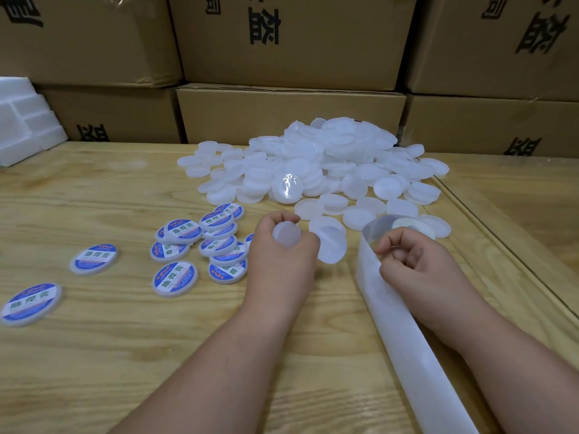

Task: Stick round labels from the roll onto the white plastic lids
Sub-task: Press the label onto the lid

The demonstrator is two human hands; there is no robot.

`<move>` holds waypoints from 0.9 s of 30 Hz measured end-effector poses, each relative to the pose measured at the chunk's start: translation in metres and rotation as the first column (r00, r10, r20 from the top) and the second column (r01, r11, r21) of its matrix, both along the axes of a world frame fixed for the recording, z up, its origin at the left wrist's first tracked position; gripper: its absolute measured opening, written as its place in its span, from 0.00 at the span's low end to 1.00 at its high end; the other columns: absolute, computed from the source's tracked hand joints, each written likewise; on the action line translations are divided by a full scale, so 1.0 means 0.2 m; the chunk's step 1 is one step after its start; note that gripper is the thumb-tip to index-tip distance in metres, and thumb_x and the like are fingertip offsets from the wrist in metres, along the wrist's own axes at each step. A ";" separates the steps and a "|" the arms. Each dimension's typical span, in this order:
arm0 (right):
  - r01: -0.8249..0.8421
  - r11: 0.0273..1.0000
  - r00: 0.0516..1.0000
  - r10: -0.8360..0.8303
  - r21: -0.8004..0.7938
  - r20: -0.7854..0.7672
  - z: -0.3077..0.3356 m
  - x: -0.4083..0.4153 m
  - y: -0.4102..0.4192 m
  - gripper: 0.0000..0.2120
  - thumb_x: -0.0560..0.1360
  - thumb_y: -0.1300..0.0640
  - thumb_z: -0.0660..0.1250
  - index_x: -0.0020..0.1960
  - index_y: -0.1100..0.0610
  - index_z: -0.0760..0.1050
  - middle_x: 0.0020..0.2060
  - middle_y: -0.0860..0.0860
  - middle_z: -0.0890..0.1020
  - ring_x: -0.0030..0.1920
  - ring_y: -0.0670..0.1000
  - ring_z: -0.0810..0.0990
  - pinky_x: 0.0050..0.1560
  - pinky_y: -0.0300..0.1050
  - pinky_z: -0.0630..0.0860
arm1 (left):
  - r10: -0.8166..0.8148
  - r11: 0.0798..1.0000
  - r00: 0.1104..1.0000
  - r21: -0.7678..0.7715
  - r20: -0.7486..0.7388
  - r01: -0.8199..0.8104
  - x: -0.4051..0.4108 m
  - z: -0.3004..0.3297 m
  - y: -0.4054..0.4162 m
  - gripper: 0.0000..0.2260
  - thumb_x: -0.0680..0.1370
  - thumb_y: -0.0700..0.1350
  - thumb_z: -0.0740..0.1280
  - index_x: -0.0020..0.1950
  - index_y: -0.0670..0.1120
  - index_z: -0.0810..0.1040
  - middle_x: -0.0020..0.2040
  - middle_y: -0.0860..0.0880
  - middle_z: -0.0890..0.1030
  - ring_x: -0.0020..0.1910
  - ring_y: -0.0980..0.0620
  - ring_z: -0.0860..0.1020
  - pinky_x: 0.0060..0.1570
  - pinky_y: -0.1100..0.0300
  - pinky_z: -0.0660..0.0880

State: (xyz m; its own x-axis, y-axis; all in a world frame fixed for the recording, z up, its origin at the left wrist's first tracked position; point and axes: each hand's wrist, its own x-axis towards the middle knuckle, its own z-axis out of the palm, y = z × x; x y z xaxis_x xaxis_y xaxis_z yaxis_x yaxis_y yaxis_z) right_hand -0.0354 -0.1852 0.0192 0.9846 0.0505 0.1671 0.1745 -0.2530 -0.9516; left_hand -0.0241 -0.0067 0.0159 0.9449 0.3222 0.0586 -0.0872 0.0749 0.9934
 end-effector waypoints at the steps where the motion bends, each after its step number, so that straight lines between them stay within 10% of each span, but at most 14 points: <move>1: 0.011 1.000 0.999 -0.011 0.000 0.031 -0.01 0.00 0.00 0.13 0.72 0.66 0.64 0.41 0.48 0.76 0.25 0.43 0.69 0.26 0.43 0.63 0.25 0.33 0.63 | -0.005 1.000 1.000 -0.004 -0.006 0.005 0.00 0.00 0.00 0.13 0.64 0.46 0.66 0.46 0.60 0.75 0.34 0.50 0.78 0.28 0.50 0.73 0.23 0.62 0.69; 12: 0.090 0.987 0.945 -0.042 -0.133 0.325 0.01 -0.02 0.05 0.23 0.72 0.71 0.70 0.38 0.41 0.81 0.42 0.43 0.77 0.32 0.51 0.73 0.34 0.29 0.68 | -0.156 0.987 0.987 0.020 -0.036 0.157 -0.01 0.01 0.01 0.10 0.66 0.46 0.66 0.43 0.60 0.78 0.27 0.54 0.76 0.25 0.53 0.73 0.24 0.63 0.70; 27: 0.120 0.993 0.948 -0.108 -0.020 0.298 0.00 -0.02 0.03 0.15 0.73 0.65 0.75 0.41 0.45 0.82 0.35 0.45 0.77 0.31 0.52 0.71 0.33 0.33 0.70 | -0.349 0.937 0.937 -0.005 0.016 0.349 -0.04 0.03 0.00 0.03 0.70 0.51 0.67 0.40 0.59 0.79 0.36 0.49 0.85 0.28 0.52 0.73 0.28 0.63 0.71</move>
